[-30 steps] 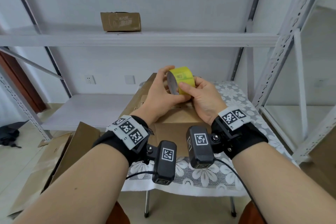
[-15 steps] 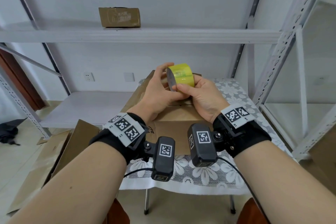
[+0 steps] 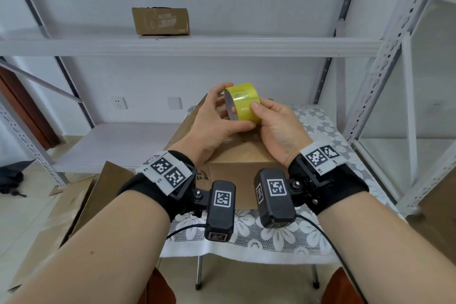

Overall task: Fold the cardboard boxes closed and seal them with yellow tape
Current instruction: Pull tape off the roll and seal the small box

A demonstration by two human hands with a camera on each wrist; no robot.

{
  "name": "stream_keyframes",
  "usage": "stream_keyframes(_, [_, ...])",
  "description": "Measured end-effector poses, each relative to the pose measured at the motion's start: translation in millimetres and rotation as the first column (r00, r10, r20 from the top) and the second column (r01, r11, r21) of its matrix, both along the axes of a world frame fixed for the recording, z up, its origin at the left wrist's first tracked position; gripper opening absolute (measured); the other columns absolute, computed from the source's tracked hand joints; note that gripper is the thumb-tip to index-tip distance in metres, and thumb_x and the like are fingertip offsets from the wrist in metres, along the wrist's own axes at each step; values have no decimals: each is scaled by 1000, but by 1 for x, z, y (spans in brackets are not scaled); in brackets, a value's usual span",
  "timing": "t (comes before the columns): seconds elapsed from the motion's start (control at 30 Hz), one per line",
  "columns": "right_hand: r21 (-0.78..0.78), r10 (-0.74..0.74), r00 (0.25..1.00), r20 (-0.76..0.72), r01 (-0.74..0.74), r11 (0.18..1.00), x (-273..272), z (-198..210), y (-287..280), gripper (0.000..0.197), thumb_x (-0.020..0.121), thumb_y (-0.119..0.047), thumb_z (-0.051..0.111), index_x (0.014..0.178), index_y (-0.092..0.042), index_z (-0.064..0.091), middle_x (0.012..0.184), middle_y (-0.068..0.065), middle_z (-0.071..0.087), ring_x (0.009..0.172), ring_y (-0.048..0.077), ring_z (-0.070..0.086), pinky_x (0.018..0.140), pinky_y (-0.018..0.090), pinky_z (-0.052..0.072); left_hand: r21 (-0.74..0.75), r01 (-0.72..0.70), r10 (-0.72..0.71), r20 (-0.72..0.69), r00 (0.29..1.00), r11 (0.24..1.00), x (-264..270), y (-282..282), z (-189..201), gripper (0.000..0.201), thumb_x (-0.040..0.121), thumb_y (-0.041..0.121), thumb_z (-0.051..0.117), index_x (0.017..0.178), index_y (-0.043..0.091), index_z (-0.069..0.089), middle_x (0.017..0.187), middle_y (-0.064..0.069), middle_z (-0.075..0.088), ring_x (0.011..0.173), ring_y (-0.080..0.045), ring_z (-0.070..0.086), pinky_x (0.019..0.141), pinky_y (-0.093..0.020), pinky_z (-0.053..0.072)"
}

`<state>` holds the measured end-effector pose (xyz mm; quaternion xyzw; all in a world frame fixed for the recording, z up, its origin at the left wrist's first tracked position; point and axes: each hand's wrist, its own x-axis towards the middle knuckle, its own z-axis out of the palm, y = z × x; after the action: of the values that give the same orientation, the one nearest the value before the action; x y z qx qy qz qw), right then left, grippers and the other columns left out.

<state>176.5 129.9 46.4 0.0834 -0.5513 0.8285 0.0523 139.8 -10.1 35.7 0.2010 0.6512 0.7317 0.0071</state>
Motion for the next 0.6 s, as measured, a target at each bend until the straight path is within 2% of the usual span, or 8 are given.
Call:
stream_keyframes(0.07, [-28,-40,999,22,40,999,-2,0,-1,20,96,-13,52,93,-4,70,95,19,68,91,28,64,93,44,49,-9,-8,8,-4,1000,1000,1,0,0,89,56,-1,89,128,31,49,132,-5,55,110,-21,65,89,-33,56])
stream_keyframes(0.17, [-31,-65,998,14,66,997,-2,0,-1,27,96,-11,52,79,-9,72,83,12,71,82,22,66,88,40,51,-24,-41,41,-26,999,999,0,1,0,88,59,-6,87,130,27,47,129,-6,55,108,-18,65,82,-23,55])
stream_keyframes(0.27, [-50,-32,999,3,32,998,-1,1,0,24,97,-6,46,90,-5,69,90,12,70,88,23,65,90,38,50,-41,-66,64,-41,997,997,-1,2,-1,91,56,0,91,131,27,47,129,-6,56,109,-18,65,84,-25,55])
stream_keyframes(0.37, [-65,-15,1000,13,16,998,-2,2,0,24,97,-2,42,102,0,65,102,18,67,100,28,61,97,41,47,-57,-81,78,-46,996,995,-1,2,-2,92,54,4,92,131,28,46,128,-5,56,110,-19,64,88,-29,56])
stream_keyframes(0.4, [-70,-3,1000,10,4,998,-1,3,0,26,97,-1,39,104,1,64,103,19,66,100,28,61,95,40,48,-61,-88,85,-48,995,994,-1,2,-2,92,54,6,93,130,29,46,128,-4,56,110,-19,64,89,-31,56])
stream_keyframes(0.47, [-94,1,1000,6,0,996,1,5,2,32,93,3,34,107,0,63,99,17,68,93,25,64,84,34,53,-60,-110,107,-48,993,992,0,3,-1,93,52,12,93,129,32,46,128,-3,55,109,-19,65,93,-36,55])
stream_keyframes(0.53, [-95,-93,996,-4,92,991,2,6,2,37,89,10,34,112,-5,60,91,13,68,85,21,65,76,29,54,-45,-136,134,-39,990,990,0,3,-1,93,50,17,93,128,33,45,126,-3,56,109,-20,65,94,-41,55])
stream_keyframes(0.6, [12,-247,966,-74,248,969,2,3,1,38,88,12,45,113,-12,60,87,8,68,83,18,64,75,28,54,-44,-160,159,-38,987,986,-1,3,-1,93,49,24,93,128,34,45,125,-4,57,109,-19,65,94,-42,54])
